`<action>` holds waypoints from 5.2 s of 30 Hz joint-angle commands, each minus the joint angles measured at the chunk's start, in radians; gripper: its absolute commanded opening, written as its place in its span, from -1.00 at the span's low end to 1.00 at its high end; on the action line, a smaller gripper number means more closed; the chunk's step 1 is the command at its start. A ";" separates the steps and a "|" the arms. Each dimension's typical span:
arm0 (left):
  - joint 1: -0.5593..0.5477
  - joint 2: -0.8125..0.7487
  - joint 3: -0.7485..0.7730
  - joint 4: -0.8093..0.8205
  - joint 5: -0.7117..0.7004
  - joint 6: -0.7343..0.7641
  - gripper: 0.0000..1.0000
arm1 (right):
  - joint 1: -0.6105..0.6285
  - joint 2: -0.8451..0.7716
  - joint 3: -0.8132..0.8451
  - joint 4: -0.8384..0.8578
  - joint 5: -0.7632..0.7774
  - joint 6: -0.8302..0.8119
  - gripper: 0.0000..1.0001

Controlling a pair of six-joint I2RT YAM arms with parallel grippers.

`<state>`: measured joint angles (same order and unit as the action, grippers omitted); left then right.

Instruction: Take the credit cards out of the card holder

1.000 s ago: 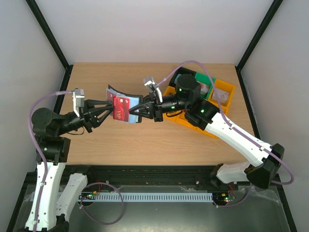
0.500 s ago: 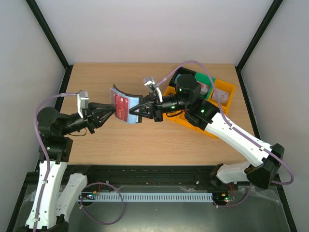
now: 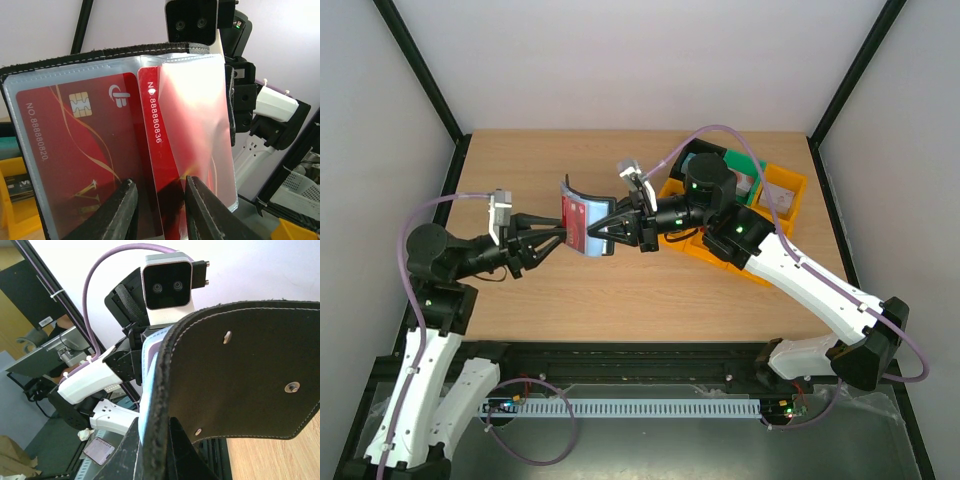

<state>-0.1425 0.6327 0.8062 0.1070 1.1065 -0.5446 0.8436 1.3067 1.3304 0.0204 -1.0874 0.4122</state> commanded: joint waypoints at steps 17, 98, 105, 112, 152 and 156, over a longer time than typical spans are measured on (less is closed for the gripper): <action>-0.039 0.006 0.042 0.098 0.095 -0.079 -0.95 | -0.033 -0.007 0.006 0.071 -0.027 -0.017 -0.97; 0.129 0.013 0.055 0.414 -0.311 -0.537 -0.95 | 0.206 0.234 -0.071 0.978 0.683 0.592 0.20; 0.126 0.010 0.042 0.431 -0.311 -0.541 -0.95 | 0.226 0.300 -0.021 0.987 0.695 0.625 -0.64; 0.124 -0.007 0.044 0.276 -0.354 -0.464 -0.57 | 0.191 0.225 -0.079 0.948 0.739 0.651 -0.97; 0.291 -0.156 -0.419 -0.468 -0.785 -0.177 0.99 | -0.819 0.480 0.021 -0.807 0.427 -0.181 -0.97; 0.296 -0.154 -0.418 -0.468 -0.784 -0.176 0.99 | -0.824 0.527 0.082 -0.813 0.418 -0.183 -0.97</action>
<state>0.1436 0.4789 0.3878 -0.3698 0.3134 -0.7216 0.0238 1.8050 1.3407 -0.8013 -0.6498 0.2455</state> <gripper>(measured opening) 0.993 0.018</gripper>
